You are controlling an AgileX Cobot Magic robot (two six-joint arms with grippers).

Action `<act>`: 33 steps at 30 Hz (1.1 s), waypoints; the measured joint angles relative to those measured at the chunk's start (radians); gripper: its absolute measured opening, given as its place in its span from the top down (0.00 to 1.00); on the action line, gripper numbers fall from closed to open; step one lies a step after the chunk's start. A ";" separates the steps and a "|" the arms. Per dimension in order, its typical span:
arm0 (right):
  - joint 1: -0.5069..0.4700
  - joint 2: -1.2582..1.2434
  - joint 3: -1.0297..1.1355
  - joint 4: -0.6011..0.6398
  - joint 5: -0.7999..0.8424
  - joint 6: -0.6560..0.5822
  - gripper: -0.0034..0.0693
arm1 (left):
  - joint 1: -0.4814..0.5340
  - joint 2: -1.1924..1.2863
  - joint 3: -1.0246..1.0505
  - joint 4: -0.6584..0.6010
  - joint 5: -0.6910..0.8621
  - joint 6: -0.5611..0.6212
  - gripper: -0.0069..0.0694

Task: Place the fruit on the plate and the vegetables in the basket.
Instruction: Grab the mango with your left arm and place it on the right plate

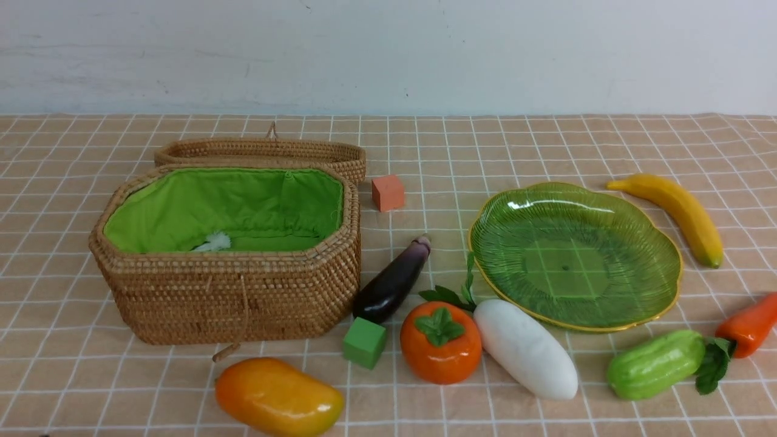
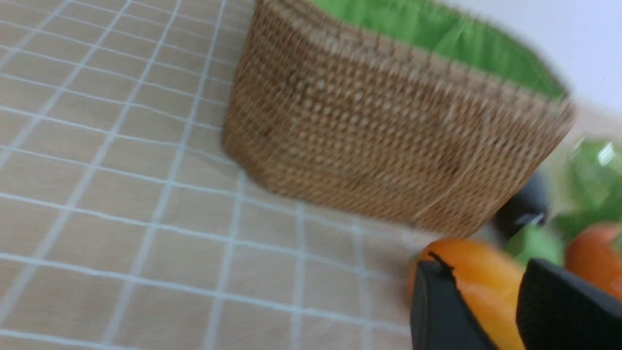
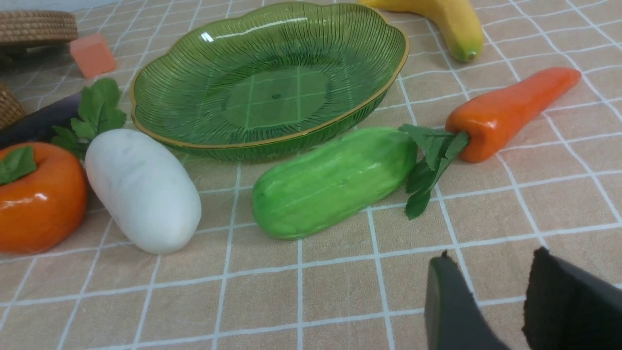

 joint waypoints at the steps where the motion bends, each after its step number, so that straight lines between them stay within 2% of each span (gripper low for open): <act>1: 0.000 0.000 0.000 0.000 0.000 0.000 0.62 | 0.000 0.000 0.000 -0.053 -0.027 -0.035 0.60; 2: 0.000 0.000 0.000 0.000 0.000 0.000 0.62 | 0.000 0.000 0.000 -0.139 -0.073 -0.089 0.60; 4: 0.000 0.000 0.000 0.000 0.000 0.000 0.62 | 0.000 0.000 0.000 -0.229 -0.157 -0.130 0.60; 7: 0.000 0.000 0.000 0.000 0.000 0.000 0.62 | 0.000 0.000 0.000 -0.283 -0.236 -0.146 0.61; 10: 0.000 0.000 0.000 0.000 0.000 0.000 0.62 | 0.000 0.000 -0.027 -0.313 -0.237 -0.147 0.71; 14: 0.000 0.000 0.000 0.000 0.000 0.000 0.62 | 0.000 0.106 -0.172 -0.266 -0.104 -0.064 0.93; 18: 0.000 0.000 0.000 -0.013 -0.004 0.000 0.62 | 0.000 0.251 -0.297 -0.237 0.048 0.039 0.93; 20: 0.000 0.000 0.002 -0.034 -0.028 0.009 0.62 | 0.000 0.385 -0.403 -0.232 0.231 0.144 0.93; 21: 0.000 0.000 0.004 -0.034 -0.028 0.009 0.62 | 0.000 0.396 -0.421 -0.232 0.249 0.153 0.93; 22: 0.000 0.000 0.008 0.000 -0.062 0.059 0.62 | 0.000 0.519 -0.510 -0.230 0.453 0.244 0.93; 23: 0.000 0.000 0.008 0.005 -0.065 0.066 0.62 | 0.000 0.530 -0.510 -0.230 0.472 0.244 0.93; 24: 0.000 0.000 0.008 0.069 -0.108 0.148 0.62 | 0.000 0.622 -0.569 -0.229 0.607 0.313 0.93; 28: 0.000 0.000 0.008 0.153 -0.226 0.260 0.62 | -0.011 0.732 -0.614 -0.261 0.687 0.376 0.93; 30: 0.000 0.000 0.008 0.179 -0.265 0.302 0.62 | -0.041 0.761 -0.622 -0.279 0.687 0.454 0.93; 31: 0.001 0.000 0.003 0.204 -0.262 0.344 0.62 | -0.085 0.773 -0.627 -0.285 0.688 0.520 0.93; 33: 0.026 0.000 -0.056 0.240 -0.149 0.371 0.64 | -0.174 0.798 -0.635 -0.289 0.691 0.628 0.93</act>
